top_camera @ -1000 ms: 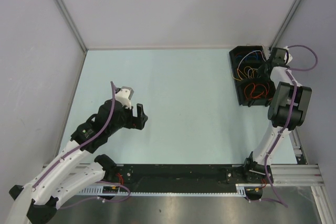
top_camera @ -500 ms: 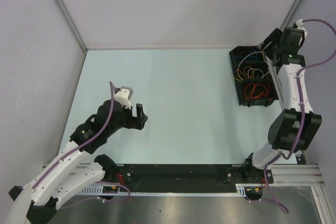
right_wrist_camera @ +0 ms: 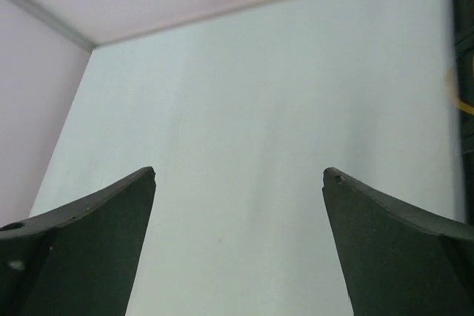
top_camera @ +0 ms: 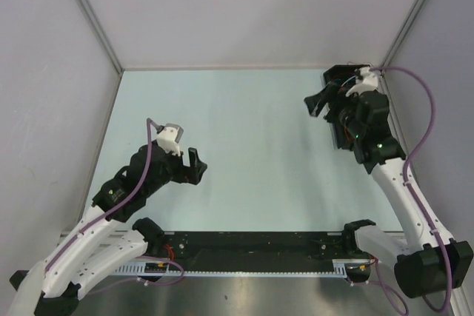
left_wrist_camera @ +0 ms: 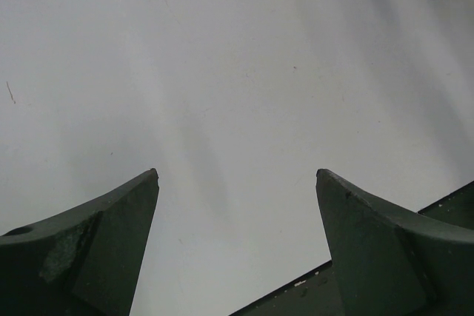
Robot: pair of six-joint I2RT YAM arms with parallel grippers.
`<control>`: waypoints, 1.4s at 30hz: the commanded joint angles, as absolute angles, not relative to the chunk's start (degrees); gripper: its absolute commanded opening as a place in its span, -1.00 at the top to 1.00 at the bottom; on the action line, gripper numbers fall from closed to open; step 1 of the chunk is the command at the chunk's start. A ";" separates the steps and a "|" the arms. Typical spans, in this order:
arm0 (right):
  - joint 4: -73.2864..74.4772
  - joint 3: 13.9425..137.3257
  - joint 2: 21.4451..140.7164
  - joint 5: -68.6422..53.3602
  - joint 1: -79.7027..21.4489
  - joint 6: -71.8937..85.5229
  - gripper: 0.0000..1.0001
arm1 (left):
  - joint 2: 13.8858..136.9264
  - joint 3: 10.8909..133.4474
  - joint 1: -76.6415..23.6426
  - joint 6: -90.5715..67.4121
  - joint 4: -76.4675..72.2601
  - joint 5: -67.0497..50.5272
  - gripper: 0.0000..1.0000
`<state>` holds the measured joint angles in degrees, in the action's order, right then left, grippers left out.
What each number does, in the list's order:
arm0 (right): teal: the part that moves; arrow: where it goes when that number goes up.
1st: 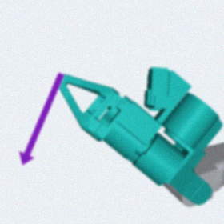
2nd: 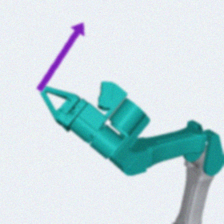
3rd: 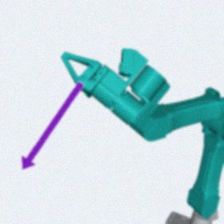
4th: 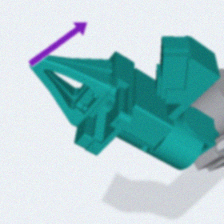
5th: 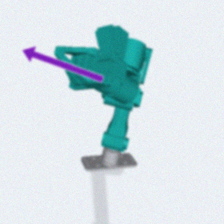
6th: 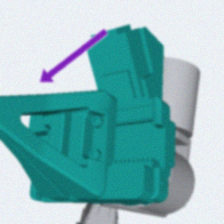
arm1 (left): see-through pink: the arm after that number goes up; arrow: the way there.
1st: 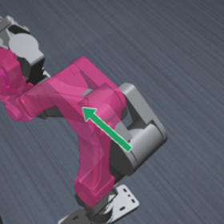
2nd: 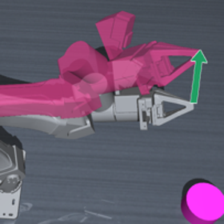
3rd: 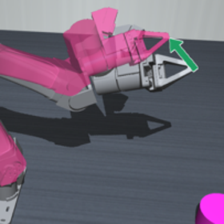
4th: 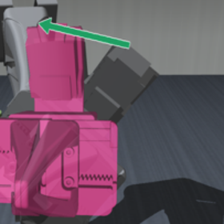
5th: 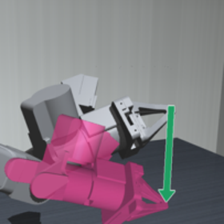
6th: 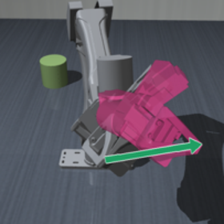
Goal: Untangle the cables
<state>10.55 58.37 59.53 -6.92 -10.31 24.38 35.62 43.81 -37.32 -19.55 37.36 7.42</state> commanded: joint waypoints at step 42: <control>-11.51 29.71 49.30 -13.88 -11.95 21.18 -0.99 | 34.89 43.59 -37.18 -19.69 35.07 5.89 -0.85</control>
<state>-7.92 29.85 50.33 -14.00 -12.14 21.34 35.05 43.81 -37.32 -19.51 36.51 5.82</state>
